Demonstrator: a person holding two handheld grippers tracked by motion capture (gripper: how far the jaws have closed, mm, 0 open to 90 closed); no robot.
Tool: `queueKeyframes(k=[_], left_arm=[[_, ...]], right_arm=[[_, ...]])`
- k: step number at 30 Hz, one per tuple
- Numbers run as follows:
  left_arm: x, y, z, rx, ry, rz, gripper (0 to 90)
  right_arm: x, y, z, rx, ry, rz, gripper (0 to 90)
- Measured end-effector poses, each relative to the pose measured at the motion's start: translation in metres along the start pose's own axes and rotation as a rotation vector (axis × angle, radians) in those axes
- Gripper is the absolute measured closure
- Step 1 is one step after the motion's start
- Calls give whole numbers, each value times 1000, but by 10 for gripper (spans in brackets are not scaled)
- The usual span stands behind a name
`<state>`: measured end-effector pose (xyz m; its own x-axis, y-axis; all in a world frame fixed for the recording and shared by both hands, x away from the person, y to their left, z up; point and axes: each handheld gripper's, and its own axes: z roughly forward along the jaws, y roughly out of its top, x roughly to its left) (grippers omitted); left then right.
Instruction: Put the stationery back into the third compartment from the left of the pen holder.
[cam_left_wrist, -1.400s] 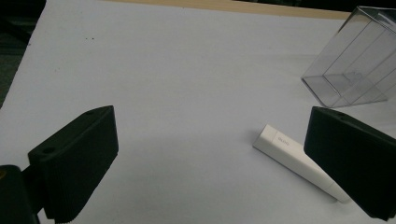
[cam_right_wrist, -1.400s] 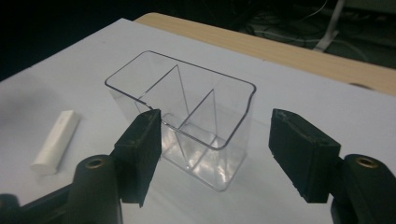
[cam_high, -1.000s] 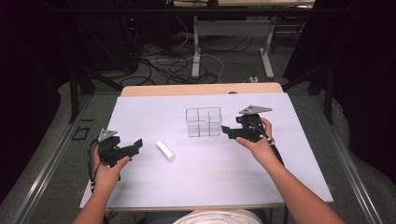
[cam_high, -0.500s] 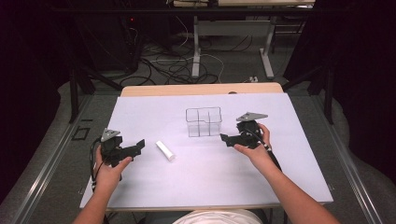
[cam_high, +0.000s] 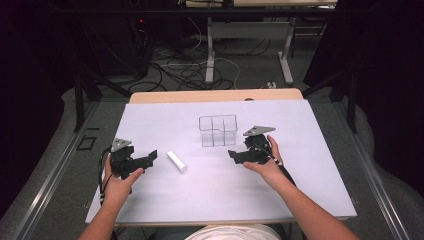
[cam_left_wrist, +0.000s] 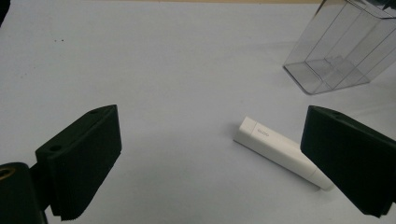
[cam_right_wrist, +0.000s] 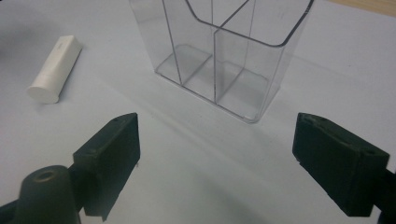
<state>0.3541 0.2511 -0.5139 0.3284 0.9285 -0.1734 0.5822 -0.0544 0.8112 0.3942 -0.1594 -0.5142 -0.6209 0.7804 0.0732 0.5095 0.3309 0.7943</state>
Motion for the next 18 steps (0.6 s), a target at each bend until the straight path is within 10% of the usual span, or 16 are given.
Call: queueKeyframes(k=[18], left_arm=[[-11,0,5,18,-13,42,68]], right_arm=[[26,6,3,-14,57,-32,393]])
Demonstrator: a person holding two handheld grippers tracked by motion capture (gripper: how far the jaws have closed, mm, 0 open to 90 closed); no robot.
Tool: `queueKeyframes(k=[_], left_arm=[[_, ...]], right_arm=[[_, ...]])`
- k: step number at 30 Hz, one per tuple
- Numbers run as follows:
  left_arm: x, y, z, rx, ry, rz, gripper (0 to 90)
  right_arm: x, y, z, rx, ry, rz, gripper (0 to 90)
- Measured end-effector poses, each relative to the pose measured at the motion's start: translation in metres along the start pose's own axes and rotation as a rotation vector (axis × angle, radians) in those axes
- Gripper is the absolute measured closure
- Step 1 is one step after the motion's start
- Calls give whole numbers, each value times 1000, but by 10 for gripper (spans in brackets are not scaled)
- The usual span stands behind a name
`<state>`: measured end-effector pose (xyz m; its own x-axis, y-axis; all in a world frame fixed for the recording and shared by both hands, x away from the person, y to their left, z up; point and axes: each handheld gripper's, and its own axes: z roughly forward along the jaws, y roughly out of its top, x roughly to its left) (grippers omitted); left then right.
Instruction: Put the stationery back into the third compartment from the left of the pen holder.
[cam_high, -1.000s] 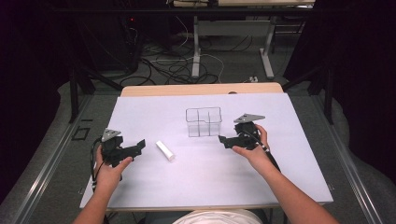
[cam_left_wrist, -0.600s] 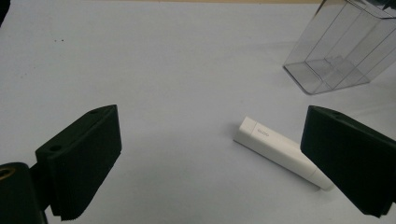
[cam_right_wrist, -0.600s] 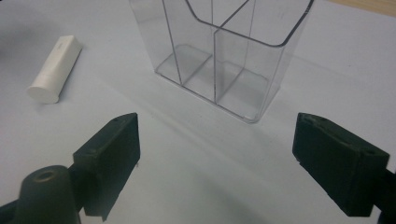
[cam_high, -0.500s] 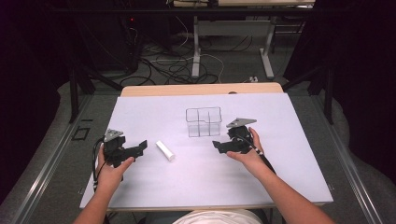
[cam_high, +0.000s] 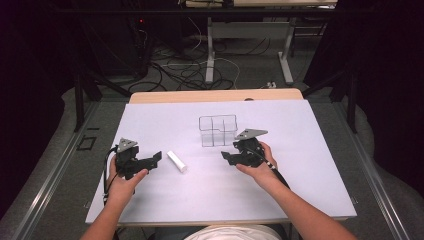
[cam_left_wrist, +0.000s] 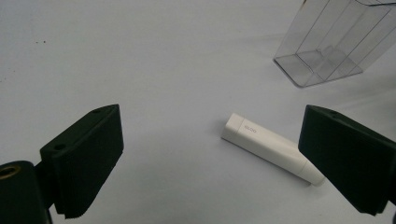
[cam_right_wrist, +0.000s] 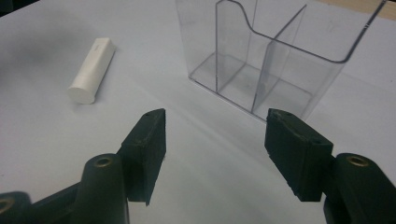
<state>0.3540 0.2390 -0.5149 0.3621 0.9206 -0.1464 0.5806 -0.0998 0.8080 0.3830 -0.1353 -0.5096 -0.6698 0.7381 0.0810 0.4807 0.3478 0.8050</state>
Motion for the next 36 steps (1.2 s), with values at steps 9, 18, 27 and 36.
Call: queueKeyframes(k=[9,18,27,36], left_arm=[[1,0,1,1,5,2,71],[6,-1,2,4,17,-3,72],[8,-1,2,7,20,-8,74],[9,-1,2,3,20,-9,74]], right_arm=[[13,10,14,31,22,8,402],[28,19,34,97,52,24,407],[40,31,52,175,89,98,444],[51,42,70,288,114,100,480]])
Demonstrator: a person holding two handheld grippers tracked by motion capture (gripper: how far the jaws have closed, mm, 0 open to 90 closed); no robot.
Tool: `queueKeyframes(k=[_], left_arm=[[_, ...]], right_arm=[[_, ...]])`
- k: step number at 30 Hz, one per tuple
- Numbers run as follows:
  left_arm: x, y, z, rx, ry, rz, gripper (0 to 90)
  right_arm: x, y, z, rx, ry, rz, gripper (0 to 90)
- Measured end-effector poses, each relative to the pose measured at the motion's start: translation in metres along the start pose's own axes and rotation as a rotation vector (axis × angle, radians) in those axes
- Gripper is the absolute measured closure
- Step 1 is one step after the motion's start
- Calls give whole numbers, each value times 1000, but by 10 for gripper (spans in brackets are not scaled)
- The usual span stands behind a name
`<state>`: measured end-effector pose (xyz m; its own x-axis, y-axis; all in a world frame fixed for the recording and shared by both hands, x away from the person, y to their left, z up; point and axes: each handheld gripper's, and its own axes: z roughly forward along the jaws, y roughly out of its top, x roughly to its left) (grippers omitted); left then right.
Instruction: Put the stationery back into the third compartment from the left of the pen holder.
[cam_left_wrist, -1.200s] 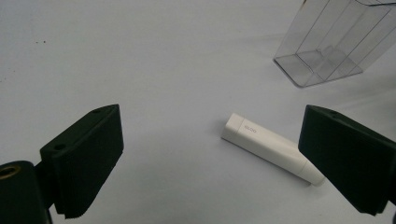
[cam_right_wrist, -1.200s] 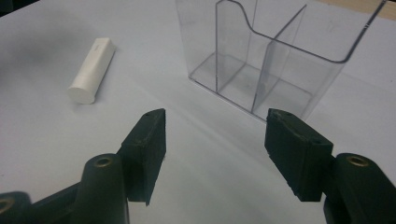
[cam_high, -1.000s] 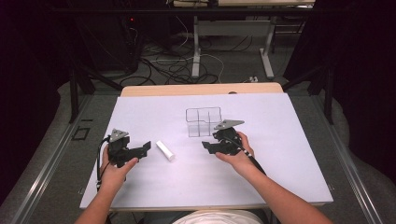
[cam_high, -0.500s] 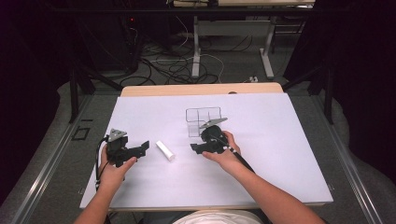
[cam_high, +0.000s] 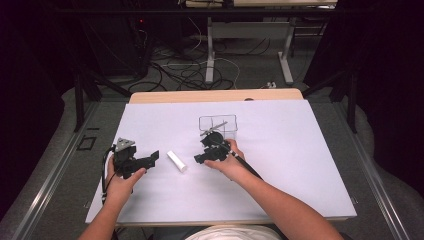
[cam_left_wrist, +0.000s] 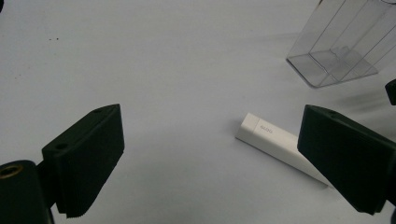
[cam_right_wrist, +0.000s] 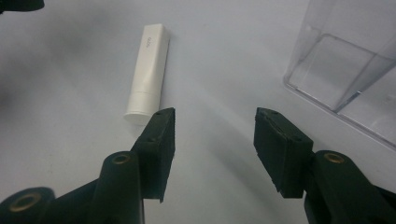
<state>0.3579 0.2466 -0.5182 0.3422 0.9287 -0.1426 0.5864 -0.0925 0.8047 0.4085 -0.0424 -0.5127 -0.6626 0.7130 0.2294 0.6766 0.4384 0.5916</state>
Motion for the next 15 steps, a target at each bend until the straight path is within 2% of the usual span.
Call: queueKeyframes(k=[3,4,6,11,12,13,14,15], left_arm=[[0,0,0,4,0,2,75],[0,0,1,-5,4,-2,75],[1,-1,1,-1,4,0,75],[1,-1,1,-3,4,-6,76],[2,-1,1,-2,3,-5,77],[1,-1,1,-3,3,-7,76],[1,-1,1,-3,3,-6,77],[1,-1,1,-2,3,-6,77]], right_arm=[[5,5,5,34,3,11,497],[6,7,8,23,5,3,498],[9,11,10,54,-3,-1,503],[15,16,19,56,16,-3,519],[17,17,23,48,38,26,522],[18,18,23,76,42,28,526],[19,18,27,41,61,48,527],[19,21,27,83,52,21,531]])
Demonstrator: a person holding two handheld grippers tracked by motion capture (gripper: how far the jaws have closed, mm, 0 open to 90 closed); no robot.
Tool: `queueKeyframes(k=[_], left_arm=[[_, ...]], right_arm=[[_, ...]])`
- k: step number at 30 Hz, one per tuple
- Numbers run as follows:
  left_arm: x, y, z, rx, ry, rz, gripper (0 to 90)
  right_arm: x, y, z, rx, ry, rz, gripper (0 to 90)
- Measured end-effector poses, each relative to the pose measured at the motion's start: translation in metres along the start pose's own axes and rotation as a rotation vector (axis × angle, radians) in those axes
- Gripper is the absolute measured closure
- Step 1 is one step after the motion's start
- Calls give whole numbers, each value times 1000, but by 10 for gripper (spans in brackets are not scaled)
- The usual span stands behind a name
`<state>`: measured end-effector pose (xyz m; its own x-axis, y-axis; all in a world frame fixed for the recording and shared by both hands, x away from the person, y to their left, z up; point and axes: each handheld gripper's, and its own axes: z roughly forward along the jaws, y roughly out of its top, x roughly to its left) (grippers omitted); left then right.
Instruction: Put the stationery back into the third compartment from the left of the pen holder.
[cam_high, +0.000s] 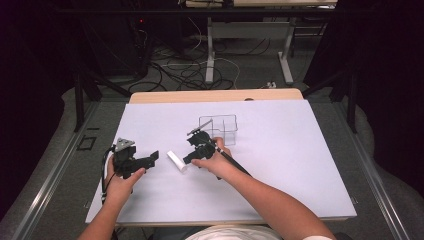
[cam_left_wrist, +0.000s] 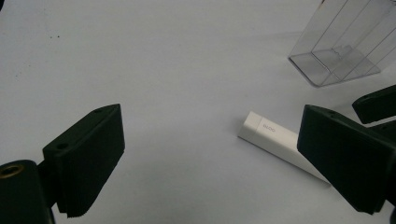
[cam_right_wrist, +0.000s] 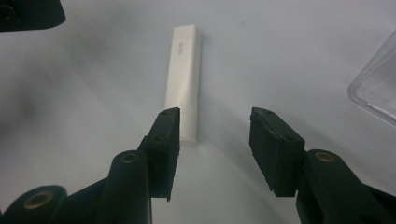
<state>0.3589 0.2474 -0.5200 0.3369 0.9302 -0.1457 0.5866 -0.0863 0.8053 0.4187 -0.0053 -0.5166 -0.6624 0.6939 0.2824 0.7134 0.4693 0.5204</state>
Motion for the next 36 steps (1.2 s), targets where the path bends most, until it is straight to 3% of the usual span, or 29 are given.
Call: queueKeyframes(k=[1,2,3,4,6,7,8,9,10,11,12,14,15,16,17,23,25,27,36], left_arm=[[0,0,0,3,1,1,77],[0,0,0,2,1,1,77],[0,0,0,0,0,0,77],[0,0,0,1,1,0,77],[1,0,0,6,-1,-2,77],[1,0,0,6,-1,-2,77],[1,0,0,6,-1,-2,78],[1,0,-1,6,-1,-3,77],[1,0,-1,5,-3,-3,78],[1,0,-1,5,-3,-3,78],[1,0,-1,6,-3,-3,78],[1,0,-1,6,-2,-3,78],[2,0,-1,6,-2,-2,78],[2,0,0,6,-1,-2,78],[2,0,0,5,-1,-2,78],[2,0,0,7,-1,-1,78],[2,0,0,8,-1,1,78],[1,0,0,8,-1,1,78],[1,0,0,12,-2,3,78]], right_arm=[[2,0,4,-35,14,14,534],[3,2,2,10,1,8,534],[5,4,4,9,10,16,534],[4,5,5,10,10,-12,534],[7,7,8,1,15,12,538],[9,8,8,21,22,16,545],[8,9,9,24,11,-15,546],[10,9,11,29,13,14,546],[11,10,12,36,6,11,546],[11,9,16,3,16,21,550],[11,11,15,50,8,18,551],[11,11,18,56,7,14,551],[11,9,22,17,12,19,553],[11,11,21,60,2,15,555],[10,10,22,68,3,15,555],[13,11,28,77,11,31,565],[14,9,33,43,20,31,568],[15,9,33,94,5,20,571],[20,8,40,104,-15,5,614]])
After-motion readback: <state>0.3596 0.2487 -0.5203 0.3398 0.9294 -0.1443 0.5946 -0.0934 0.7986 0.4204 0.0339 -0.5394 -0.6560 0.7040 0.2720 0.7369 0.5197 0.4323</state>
